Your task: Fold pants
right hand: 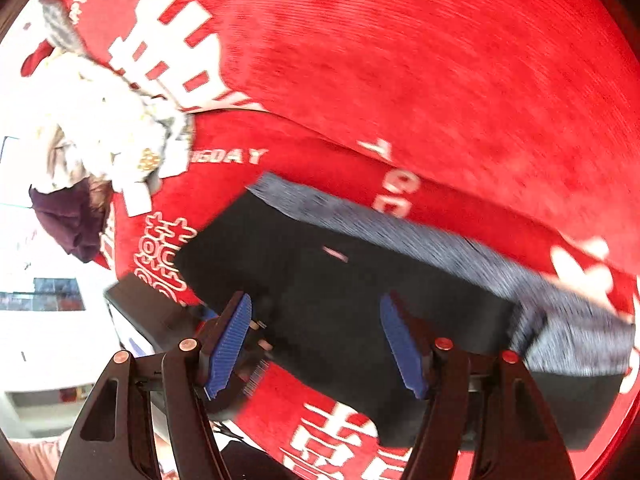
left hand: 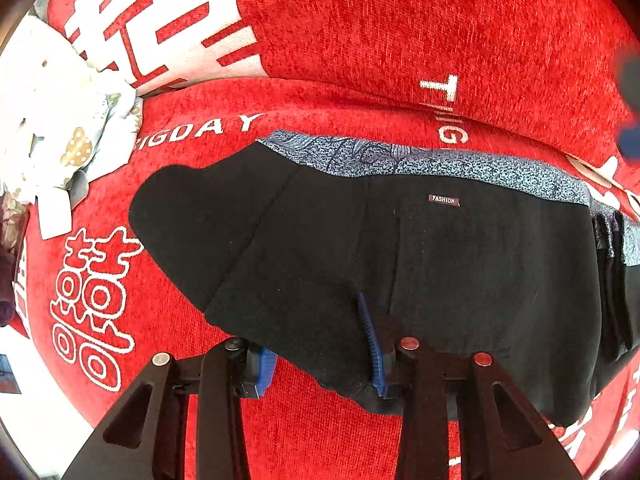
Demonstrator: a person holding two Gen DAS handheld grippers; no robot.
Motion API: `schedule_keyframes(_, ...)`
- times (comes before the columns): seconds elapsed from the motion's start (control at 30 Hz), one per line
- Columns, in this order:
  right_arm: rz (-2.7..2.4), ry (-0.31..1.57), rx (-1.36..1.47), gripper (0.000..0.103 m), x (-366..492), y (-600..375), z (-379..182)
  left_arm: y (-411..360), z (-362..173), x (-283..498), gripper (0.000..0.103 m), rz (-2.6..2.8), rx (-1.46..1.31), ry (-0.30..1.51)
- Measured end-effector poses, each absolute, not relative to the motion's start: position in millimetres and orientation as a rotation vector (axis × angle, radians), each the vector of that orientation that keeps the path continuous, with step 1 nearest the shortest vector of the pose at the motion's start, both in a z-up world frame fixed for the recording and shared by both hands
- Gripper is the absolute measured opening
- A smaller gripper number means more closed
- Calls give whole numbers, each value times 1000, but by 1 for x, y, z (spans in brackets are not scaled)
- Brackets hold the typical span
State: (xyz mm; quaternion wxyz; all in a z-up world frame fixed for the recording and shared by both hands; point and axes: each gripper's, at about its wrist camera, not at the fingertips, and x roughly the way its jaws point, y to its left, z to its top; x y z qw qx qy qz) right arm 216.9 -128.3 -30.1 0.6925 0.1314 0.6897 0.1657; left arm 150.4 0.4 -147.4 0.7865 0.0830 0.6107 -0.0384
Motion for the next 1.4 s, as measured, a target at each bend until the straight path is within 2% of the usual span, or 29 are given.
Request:
schedule_keyframes(0.17, 438, 1592, 255, 72, 238, -93, -35, -4, -148, 148, 39, -92, 241, 1295)
schedule_keyframes(0.37, 523, 1706, 172, 72, 259, -49, -46, -33, -147, 133, 39, -106, 490, 1196)
schedule_keyframes(0.7, 578, 2011, 109, 72, 267, 15, -121, -47, -144, 121, 39, -114, 638, 1119)
schedule_keyframes(0.73, 583, 2037, 99, 67, 266, 17, -128, -50, -143, 119, 39, -118, 659, 1105)
schedule_keyframes(0.77, 584, 2035, 102, 32, 266, 16, -130, -51, -142, 118, 39, -124, 672, 1094)
schedule_keyframes(0.8, 585, 2030, 106, 21, 266, 14, -129, -53, -139, 117, 39, -129, 674, 1092)
schedule_keyframes(0.87, 583, 1969, 125, 19, 263, 3, -115, -55, -132, 115, 39, -144, 670, 1071)
schedule_keyframes(1.17, 653, 1699, 507, 19, 236, -114, -31, -101, -50, 100, 39, -263, 637, 912)
schedule_keyframes(1.4, 572, 1446, 707, 19, 181, -254, 23, -188, 2, 67, 39, -432, 622, 793)
